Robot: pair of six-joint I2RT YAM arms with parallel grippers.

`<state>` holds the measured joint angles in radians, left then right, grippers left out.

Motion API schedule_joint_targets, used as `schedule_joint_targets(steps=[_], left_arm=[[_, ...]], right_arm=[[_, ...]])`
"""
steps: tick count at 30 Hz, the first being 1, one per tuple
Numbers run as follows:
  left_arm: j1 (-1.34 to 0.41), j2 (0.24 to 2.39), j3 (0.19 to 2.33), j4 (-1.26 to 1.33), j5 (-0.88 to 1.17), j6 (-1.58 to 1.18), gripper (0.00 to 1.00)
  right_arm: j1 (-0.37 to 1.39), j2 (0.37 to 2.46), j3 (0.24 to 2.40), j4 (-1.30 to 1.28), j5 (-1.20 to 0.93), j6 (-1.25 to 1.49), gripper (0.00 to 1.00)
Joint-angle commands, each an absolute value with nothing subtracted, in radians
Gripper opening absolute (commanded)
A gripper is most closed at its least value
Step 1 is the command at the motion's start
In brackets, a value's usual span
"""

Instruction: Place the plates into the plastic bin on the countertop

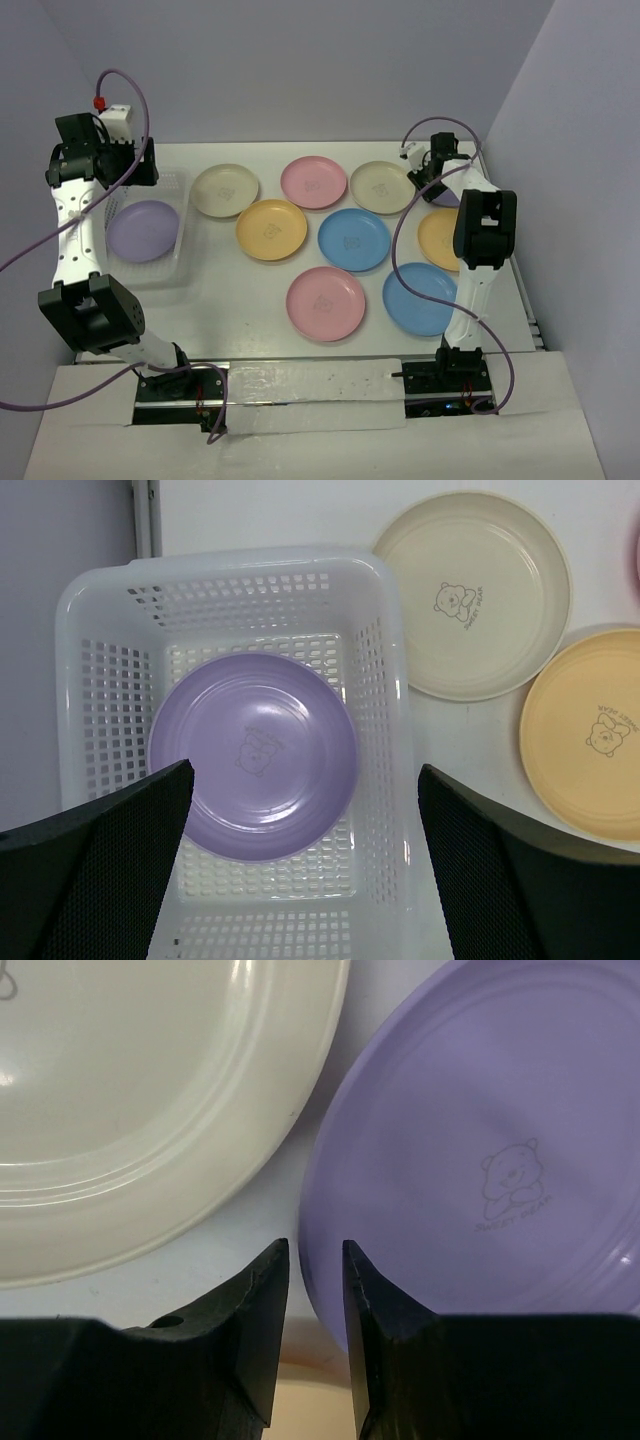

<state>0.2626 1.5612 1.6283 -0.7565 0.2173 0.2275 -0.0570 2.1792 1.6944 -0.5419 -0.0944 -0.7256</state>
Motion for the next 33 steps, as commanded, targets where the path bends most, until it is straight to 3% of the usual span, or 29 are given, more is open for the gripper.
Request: schedule_joint_targets(steps=[1,6,11,19,25,33], left_arm=[[0.256,1.531,1.692,-0.766,0.226,0.219,0.99],[0.256,1.534,1.706,-0.775,0.235,0.216,0.99],[0.253,1.535,1.714,-0.778,0.24,0.209,0.99],[0.252,1.523,1.704,-0.75,0.244,0.16,0.99],[0.252,1.501,1.74,-0.739,0.367,0.101,0.99],[0.235,1.405,1.712,-0.65,0.458,0.037,0.99]], right_arm=[[-0.079,2.218,1.751,-0.6,-0.125,-0.74,0.35],[-0.087,2.233,1.778,-0.625,-0.137,-0.741,0.31],[-0.089,2.22,1.781,-0.621,-0.125,-0.742,0.0],[-0.094,2.05,1.724,-0.448,-0.022,-0.74,0.0],[-0.064,1.873,1.708,-0.42,-0.018,-0.753,0.0],[0.269,1.524,1.378,-0.351,0.047,-0.921,0.0]])
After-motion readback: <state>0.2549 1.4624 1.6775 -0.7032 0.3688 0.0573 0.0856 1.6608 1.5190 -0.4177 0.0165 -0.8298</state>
